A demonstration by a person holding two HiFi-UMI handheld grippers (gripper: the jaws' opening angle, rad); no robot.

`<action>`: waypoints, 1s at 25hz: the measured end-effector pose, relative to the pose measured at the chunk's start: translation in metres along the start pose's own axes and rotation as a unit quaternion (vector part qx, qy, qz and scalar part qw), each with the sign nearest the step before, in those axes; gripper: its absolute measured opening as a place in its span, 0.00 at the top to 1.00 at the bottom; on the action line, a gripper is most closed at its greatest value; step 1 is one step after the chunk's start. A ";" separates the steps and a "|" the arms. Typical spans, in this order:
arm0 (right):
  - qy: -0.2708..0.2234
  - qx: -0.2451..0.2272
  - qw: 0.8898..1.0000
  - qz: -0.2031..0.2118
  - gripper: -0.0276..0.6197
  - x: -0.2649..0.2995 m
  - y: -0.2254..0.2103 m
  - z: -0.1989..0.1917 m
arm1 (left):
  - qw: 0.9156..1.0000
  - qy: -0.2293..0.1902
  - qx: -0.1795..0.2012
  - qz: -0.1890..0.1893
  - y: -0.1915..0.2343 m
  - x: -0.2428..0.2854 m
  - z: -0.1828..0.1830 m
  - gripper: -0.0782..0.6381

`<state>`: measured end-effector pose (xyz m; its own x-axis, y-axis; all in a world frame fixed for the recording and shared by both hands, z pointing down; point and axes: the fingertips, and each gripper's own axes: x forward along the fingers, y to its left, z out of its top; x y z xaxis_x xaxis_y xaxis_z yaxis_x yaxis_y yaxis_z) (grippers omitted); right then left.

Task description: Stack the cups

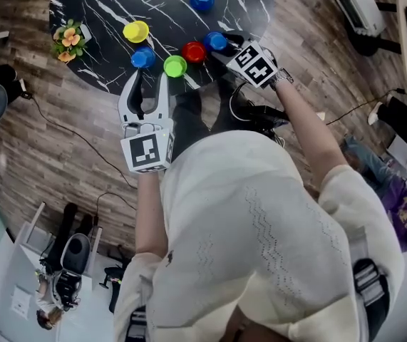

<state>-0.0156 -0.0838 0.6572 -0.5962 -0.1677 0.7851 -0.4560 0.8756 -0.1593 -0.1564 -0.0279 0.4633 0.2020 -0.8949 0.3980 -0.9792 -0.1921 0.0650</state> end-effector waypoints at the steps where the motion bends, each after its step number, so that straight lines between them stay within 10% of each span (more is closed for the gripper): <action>1: -0.002 0.002 1.000 -0.002 0.57 0.000 0.001 0.000 | 1.000 0.001 0.002 -0.002 0.001 -0.001 -0.001 0.64; 25: -0.121 0.079 0.987 -0.068 0.62 -0.066 -0.011 0.076 | 0.998 0.068 -0.003 0.014 0.056 0.018 -0.074 0.61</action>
<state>-0.0216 -0.1165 0.5621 -0.6545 -0.3984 0.6425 -0.6285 0.7591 -0.1696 -0.2091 -0.0248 0.5416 0.1713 -0.8370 0.5196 -0.9845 -0.1659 0.0574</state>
